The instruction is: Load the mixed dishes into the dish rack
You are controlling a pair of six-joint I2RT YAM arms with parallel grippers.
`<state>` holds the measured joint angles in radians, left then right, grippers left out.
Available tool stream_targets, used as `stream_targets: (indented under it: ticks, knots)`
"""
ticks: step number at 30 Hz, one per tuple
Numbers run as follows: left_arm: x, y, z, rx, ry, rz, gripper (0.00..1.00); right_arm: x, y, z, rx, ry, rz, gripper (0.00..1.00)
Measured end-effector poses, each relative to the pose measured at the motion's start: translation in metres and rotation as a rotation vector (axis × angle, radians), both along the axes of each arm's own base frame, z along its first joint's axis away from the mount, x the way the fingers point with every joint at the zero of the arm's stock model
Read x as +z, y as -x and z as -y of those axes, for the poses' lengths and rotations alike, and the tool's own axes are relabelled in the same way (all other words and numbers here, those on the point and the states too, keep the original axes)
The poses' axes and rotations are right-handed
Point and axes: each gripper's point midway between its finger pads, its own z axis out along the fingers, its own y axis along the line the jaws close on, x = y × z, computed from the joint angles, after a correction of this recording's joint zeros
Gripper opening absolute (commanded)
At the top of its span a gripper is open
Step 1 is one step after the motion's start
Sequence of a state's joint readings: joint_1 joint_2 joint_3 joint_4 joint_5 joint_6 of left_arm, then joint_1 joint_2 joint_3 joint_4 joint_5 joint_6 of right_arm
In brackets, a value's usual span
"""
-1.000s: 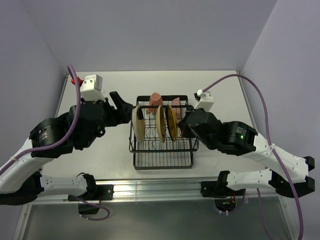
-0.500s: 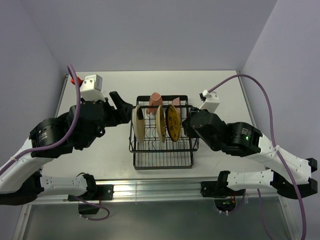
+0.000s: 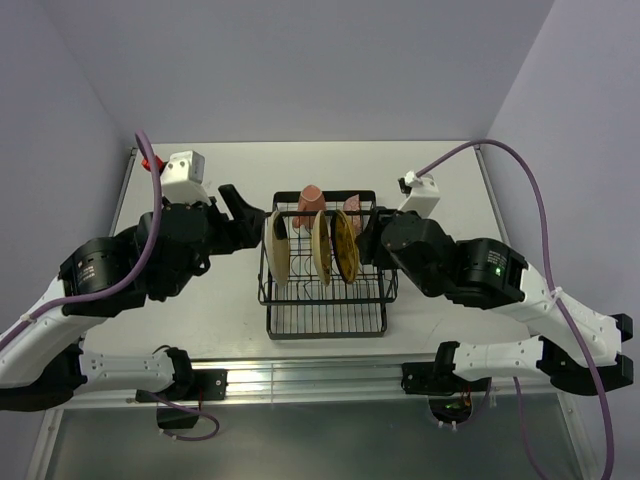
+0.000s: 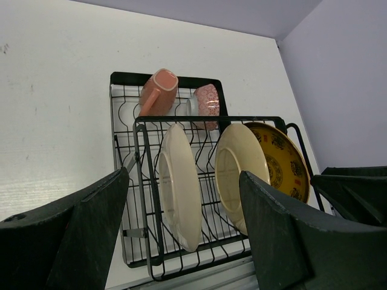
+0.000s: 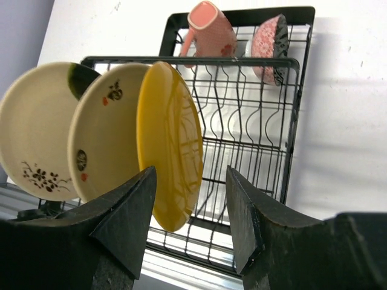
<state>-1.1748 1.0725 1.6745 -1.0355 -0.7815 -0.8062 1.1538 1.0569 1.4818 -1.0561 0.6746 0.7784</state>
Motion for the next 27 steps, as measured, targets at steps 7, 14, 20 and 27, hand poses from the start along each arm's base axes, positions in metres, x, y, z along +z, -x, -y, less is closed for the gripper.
stream_targets:
  ticks: [7, 14, 20, 27]
  knots:
    - [0.002, 0.003, -0.006, 0.0, 0.014, 0.006, 0.8, 0.004, -0.009, -0.013, -0.003, 0.03, 0.009, 0.57]
    - [0.003, 0.005, -0.013, 0.001, 0.026, 0.011, 0.8, 0.001, -0.013, -0.016, -0.01, 0.062, 0.012, 0.58]
    - [0.001, 0.007, -0.016, 0.001, 0.027, 0.012, 0.8, 0.011, -0.014, -0.016, -0.009, 0.049, 0.032, 0.6]
    - [-0.002, 0.007, -0.016, 0.001, 0.019, 0.008, 0.8, 0.011, -0.016, -0.025, 0.01, 0.055, 0.031, 0.6]
